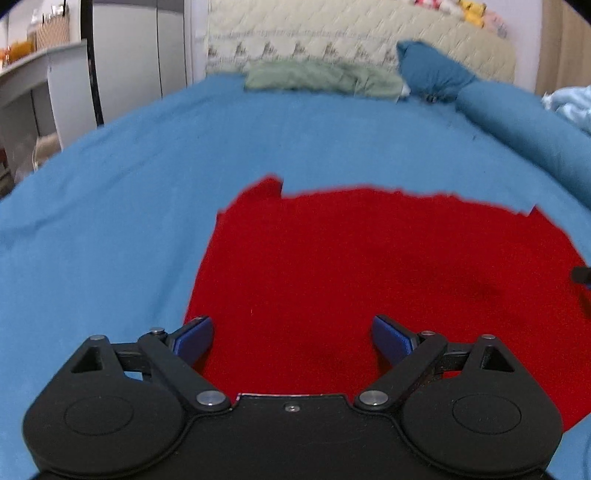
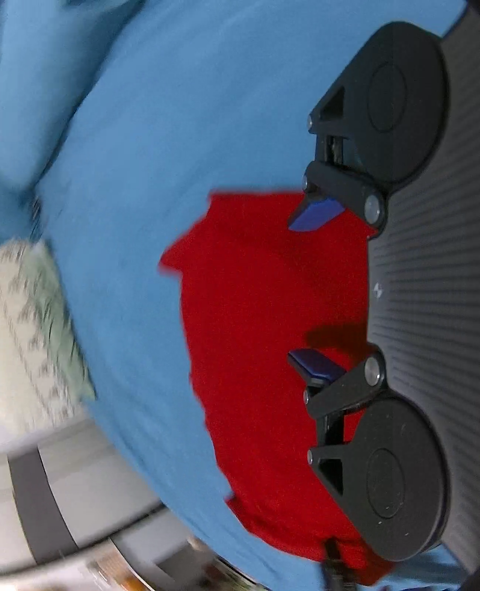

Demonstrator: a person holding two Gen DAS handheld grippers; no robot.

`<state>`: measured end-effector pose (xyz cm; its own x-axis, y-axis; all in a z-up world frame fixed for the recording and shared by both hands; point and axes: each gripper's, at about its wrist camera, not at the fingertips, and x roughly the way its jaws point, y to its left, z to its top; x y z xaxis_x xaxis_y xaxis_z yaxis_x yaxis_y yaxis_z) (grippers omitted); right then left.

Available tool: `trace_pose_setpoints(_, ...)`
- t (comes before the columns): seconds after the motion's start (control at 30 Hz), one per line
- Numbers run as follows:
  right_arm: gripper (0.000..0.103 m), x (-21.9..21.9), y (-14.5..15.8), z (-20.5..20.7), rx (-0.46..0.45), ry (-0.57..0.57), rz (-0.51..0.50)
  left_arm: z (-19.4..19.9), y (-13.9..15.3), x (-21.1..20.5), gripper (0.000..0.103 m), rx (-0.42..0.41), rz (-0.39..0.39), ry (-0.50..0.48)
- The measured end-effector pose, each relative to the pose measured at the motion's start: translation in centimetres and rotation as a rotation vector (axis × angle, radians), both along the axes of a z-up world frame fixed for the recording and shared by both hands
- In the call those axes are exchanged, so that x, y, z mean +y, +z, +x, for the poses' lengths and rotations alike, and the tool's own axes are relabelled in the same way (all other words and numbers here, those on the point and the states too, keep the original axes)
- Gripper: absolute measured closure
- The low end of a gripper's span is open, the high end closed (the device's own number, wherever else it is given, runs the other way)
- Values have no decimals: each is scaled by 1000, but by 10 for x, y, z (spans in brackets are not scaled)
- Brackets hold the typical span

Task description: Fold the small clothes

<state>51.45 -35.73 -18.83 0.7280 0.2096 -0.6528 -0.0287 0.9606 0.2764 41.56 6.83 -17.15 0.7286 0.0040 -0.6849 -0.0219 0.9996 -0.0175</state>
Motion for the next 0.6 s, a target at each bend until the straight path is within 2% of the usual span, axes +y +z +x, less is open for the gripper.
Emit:
trace_pose_setpoints(0.07,22,-13,-4,2,21,-51,19,1,-3,1,5,1,8,-9)
trace_pose_setpoints(0.13,29,-19,-5,4,33,-57,28,1,-3,1,4,13,22,-11)
trace_pose_setpoints(0.23,27,-27,9,3,11,-65,91,-4,10,-1,4,20,33,12)
trace_pose_setpoints(0.3,25,-31,27,-9,-22,-44,100,-12,25,0,4,-13,24,16)
trace_pose_setpoints(0.37,23,-40,47,-32,-47,-18,58,-26,42,-4,4,-54,25,-15)
trace_pose_setpoints(0.47,17,-38,74,-54,-57,4,-22,-45,66,-18,2,-90,75,-48)
trace_pose_setpoints(0.6,15,-47,81,-78,-50,4,-64,-57,75,-44,0,-96,44,-127)
